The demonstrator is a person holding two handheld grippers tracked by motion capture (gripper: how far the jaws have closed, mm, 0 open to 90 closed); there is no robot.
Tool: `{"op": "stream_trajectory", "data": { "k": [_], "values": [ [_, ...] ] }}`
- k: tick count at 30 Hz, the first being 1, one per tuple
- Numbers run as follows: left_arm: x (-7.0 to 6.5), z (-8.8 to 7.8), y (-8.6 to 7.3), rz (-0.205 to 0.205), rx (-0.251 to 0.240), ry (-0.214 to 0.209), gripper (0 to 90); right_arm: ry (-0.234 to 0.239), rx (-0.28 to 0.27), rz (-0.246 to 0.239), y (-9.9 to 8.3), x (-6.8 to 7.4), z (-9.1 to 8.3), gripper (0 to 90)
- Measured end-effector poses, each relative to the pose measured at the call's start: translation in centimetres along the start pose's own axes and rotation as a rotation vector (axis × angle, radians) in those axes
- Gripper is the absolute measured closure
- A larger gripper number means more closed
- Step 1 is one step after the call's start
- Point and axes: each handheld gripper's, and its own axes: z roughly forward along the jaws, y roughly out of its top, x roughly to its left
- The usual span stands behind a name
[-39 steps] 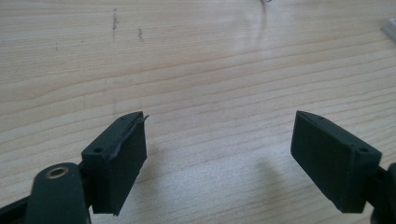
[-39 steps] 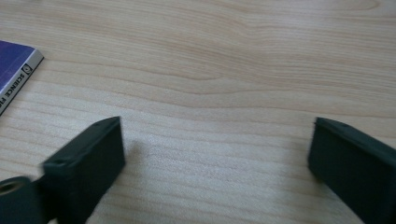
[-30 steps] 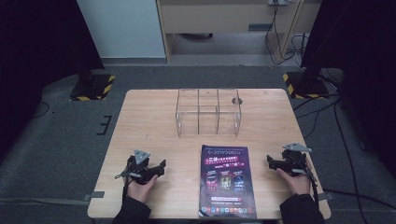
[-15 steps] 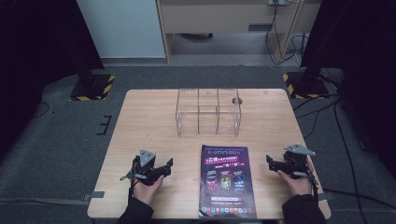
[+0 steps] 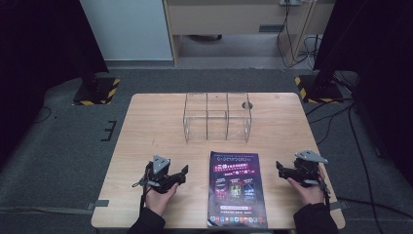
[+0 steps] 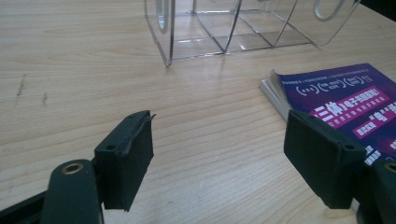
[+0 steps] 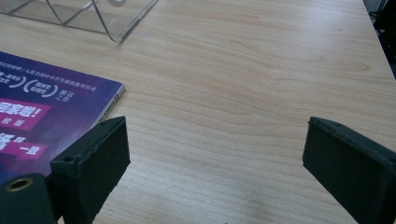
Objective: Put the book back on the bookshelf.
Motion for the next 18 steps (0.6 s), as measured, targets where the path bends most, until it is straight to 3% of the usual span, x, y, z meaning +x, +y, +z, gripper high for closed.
{"op": "stream_trajectory", "data": {
  "k": [18],
  "values": [
    [-3.2, 1.1, 1.0, 0.013, 0.004, -0.061, 25.0, 0.050, -0.014, 0.014, 0.6, 1.4, -0.3, 7.9]
  ]
}}
